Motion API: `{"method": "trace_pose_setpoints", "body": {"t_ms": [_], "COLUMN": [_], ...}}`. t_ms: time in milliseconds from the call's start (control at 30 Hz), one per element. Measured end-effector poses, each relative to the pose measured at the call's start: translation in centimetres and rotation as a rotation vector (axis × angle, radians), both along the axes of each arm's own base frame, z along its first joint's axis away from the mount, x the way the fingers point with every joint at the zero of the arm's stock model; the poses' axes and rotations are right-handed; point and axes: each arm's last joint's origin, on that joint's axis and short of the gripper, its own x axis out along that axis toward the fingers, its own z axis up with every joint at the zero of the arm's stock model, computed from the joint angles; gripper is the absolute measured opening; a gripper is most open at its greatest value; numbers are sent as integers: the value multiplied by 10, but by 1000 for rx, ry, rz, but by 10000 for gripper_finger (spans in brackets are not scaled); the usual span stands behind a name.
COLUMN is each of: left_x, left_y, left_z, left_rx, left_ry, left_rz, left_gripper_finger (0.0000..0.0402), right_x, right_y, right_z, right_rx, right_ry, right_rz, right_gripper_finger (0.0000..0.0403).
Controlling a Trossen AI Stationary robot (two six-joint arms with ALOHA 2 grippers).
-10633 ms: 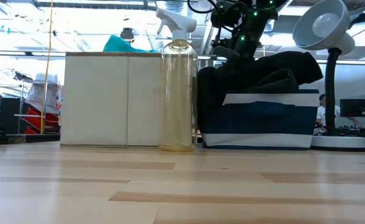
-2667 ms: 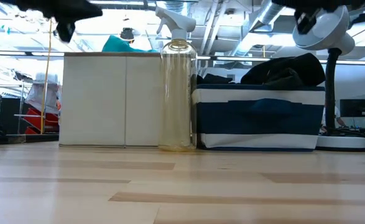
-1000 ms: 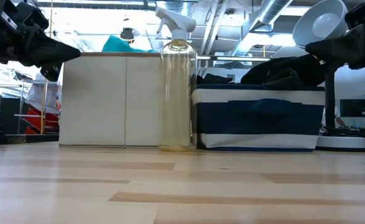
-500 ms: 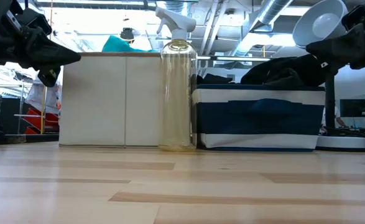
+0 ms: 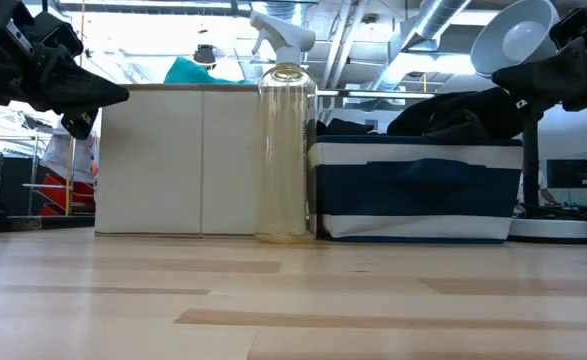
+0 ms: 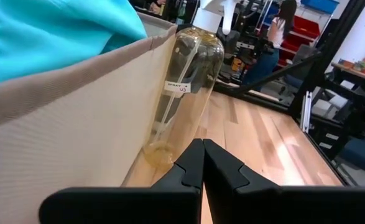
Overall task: Sort clothes
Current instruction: Return to Home Position
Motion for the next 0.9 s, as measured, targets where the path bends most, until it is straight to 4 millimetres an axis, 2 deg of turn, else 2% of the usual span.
{"method": "trace_pose_setpoints", "body": {"t_ms": [300,900], "left_x": [0,0], "left_y": [0,0], "left_z": [1,1], "left_rx": [177,152], "left_ry": [18,14], "left_rz": [-18,-15], "left_gripper_finger": [0,0], "right_x": [0,0], "right_y": [0,0], "right_z": [0,0], "right_rx": [0,0], "right_ry": [0,0], "right_rz": [0,0], "right_gripper_finger": [20,20]}}
